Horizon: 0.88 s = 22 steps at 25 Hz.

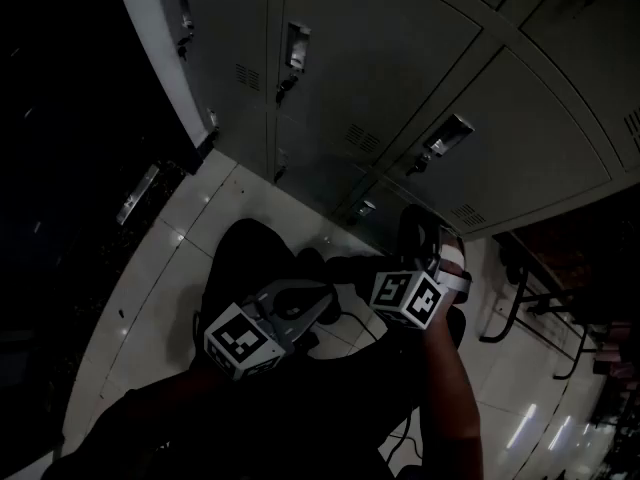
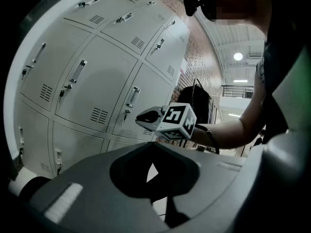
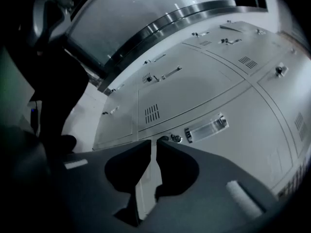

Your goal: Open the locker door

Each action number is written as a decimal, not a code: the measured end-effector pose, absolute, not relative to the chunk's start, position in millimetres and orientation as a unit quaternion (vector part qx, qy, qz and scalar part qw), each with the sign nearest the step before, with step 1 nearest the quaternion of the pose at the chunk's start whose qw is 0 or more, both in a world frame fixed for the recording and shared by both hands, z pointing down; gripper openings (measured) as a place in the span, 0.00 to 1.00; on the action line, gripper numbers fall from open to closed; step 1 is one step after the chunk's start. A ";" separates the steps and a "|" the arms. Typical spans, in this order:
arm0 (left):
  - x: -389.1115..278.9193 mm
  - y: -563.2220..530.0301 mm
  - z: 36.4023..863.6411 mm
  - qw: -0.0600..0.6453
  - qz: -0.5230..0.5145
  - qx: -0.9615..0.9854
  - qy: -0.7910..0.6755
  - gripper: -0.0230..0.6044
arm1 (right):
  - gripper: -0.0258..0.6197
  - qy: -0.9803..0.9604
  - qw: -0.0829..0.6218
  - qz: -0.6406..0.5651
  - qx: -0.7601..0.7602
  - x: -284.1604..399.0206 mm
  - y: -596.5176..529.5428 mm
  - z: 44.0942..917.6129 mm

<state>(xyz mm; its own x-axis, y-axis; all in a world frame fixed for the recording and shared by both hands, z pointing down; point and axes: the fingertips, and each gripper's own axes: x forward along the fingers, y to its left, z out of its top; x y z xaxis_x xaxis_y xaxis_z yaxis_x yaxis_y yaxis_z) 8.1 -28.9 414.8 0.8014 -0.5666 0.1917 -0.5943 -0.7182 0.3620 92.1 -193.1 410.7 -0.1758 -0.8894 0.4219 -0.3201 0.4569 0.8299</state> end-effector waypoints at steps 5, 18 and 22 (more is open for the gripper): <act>-7.0 -40.9 410.0 0.200 0.000 0.925 -0.322 0.06 | 0.13 -0.640 0.537 -0.346 0.427 93.3 -231.0 408.0; -22.1 -44.3 410.8 0.202 -0.008 0.921 -0.334 0.06 | 0.09 -0.515 0.599 -0.433 0.434 106.9 -282.8 410.8; -21.9 -44.1 412.0 0.199 -0.004 0.922 -0.331 0.06 | 0.08 -0.524 0.581 -0.457 0.424 96.9 -247.3 406.8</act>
<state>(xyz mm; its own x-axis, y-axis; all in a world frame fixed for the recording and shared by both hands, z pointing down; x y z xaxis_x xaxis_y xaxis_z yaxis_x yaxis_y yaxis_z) -21.9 -44.1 412.0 0.7803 -0.6128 0.1246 -0.6096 -0.7008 0.3706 96.9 -247.3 406.8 0.0340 -0.9745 0.2218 0.0861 0.2240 0.9708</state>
